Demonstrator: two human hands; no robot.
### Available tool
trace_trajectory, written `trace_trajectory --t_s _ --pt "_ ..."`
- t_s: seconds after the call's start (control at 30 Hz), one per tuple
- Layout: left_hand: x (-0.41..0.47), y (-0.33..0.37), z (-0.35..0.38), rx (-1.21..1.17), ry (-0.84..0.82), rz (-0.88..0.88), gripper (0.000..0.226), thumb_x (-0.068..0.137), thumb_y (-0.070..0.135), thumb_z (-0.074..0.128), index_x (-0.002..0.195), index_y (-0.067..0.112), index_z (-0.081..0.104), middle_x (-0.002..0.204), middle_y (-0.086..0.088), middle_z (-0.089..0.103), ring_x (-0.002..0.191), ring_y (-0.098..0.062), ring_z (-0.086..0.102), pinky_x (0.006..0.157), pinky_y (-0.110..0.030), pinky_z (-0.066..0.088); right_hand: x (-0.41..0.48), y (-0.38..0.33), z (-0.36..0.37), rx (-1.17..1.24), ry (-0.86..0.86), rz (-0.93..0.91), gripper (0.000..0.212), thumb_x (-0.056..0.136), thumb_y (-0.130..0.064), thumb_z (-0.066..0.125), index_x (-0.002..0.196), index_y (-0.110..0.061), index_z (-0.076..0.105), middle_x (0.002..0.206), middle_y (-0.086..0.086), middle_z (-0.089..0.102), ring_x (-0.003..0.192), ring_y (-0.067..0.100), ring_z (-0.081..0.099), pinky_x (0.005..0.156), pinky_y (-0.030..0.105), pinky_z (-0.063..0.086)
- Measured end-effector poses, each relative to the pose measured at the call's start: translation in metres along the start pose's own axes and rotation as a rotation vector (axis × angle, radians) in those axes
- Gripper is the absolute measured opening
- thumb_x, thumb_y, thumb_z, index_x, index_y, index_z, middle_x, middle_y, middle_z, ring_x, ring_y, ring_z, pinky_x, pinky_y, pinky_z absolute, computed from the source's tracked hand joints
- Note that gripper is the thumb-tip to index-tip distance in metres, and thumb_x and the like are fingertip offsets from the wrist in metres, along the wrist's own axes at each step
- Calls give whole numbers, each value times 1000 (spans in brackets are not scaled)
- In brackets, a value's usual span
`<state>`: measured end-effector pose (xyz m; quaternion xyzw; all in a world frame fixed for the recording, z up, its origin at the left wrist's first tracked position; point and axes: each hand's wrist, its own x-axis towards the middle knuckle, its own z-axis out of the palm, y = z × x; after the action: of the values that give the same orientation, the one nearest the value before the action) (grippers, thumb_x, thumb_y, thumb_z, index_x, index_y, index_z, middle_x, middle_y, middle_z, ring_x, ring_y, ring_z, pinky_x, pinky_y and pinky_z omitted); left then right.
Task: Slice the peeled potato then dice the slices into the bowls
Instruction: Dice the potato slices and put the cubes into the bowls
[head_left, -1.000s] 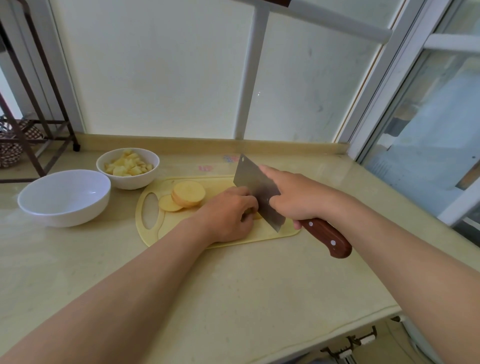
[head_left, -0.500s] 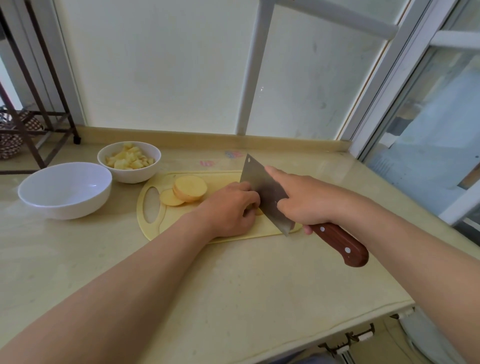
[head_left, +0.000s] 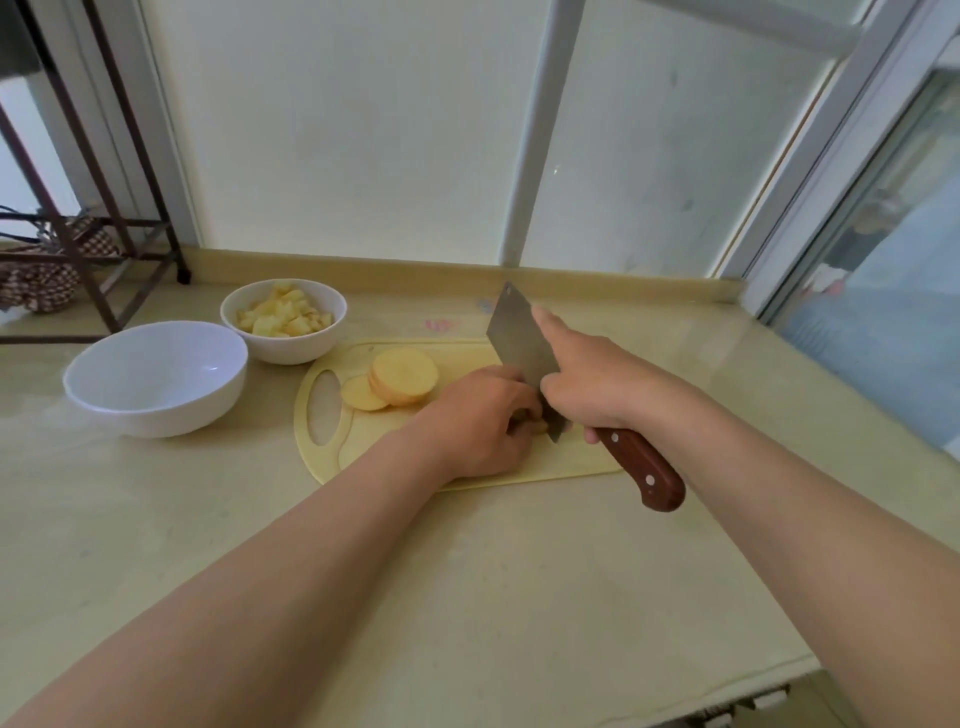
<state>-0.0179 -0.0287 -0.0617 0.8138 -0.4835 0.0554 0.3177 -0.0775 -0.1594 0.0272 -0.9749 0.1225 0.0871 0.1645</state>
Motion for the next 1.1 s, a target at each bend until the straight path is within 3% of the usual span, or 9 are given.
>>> trace_trajectory --t_s 0.23,0.5,0.7,1.1 --pt "-2 2 -3 -6 51 -8 14 80 13 66 90 14 75 91 0 65 80 -15 59 74 -36 53 -13 12 -2 35 -38 1 90 95 -12 40 160 -50 -10 104 6 66 55 19 69 51 29 57" --pt "-3 4 -7 24 65 12 9 80 14 68 82 12 76 87 0 68 78 -16 60 74 -36 52 -29 19 -7 56 1 -32 90 92 -8 41 162 -48 1 144 4 49 44 14 66 51 29 55" --pt "-4 2 -9 21 43 22 12 78 10 64 81 12 76 86 1 67 76 -17 60 72 -36 53 -23 17 -8 63 21 -22 91 89 -9 41 161 -51 3 127 2 53 48 17 69 54 33 60" --pt "-4 -3 -6 23 74 33 15 78 8 65 83 14 78 87 1 69 77 -15 60 73 -31 52 -23 8 -7 57 7 -21 91 90 -10 41 160 -52 2 127 4 53 48 17 69 50 30 56"
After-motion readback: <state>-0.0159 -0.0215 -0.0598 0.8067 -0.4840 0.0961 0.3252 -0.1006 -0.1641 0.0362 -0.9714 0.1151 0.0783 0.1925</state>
